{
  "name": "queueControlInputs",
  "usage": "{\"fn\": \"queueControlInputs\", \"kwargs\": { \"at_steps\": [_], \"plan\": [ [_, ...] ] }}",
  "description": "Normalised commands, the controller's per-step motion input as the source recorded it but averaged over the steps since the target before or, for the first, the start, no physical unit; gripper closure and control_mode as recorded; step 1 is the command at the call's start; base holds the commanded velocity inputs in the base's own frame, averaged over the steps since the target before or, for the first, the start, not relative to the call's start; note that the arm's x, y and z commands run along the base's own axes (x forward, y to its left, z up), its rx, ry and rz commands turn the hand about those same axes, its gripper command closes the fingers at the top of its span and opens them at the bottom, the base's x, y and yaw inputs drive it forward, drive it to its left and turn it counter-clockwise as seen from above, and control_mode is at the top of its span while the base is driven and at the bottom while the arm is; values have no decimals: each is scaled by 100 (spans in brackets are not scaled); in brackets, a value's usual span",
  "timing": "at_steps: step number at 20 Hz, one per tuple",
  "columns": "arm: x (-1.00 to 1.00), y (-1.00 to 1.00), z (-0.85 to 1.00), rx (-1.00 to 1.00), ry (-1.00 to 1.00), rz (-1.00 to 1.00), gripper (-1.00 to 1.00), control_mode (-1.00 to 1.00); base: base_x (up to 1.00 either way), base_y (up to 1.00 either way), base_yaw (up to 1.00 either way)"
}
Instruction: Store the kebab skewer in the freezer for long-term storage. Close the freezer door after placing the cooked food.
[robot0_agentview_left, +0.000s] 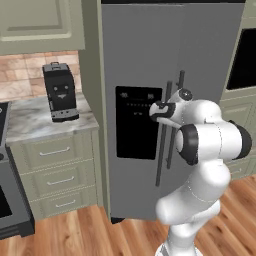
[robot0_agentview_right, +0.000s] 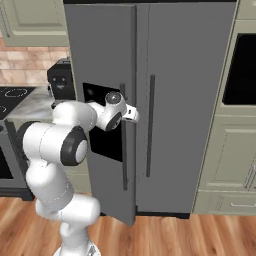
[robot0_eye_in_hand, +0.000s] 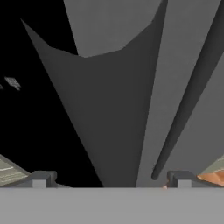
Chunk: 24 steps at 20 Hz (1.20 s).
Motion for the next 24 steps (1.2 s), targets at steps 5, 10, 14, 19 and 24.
{"fn": "queueControlInputs", "kwargs": {
  "at_steps": [5, 10, 14, 19, 24],
  "plan": [
    [45, -2, 8, -5, -1, 0, -100, -100, 0, 0, 0],
    [44, 0, 0, 0, -13, 0, -100, -100, 0, 0, 0],
    [43, 0, 14, 0, -8, 0, -100, -100, 0, 0, 0],
    [61, -13, 4, 0, -8, 0, -100, -100, 0, 0, 0],
    [72, -15, 0, 0, -2, 0, -100, -100, 0, 0, 0]
  ]
}}
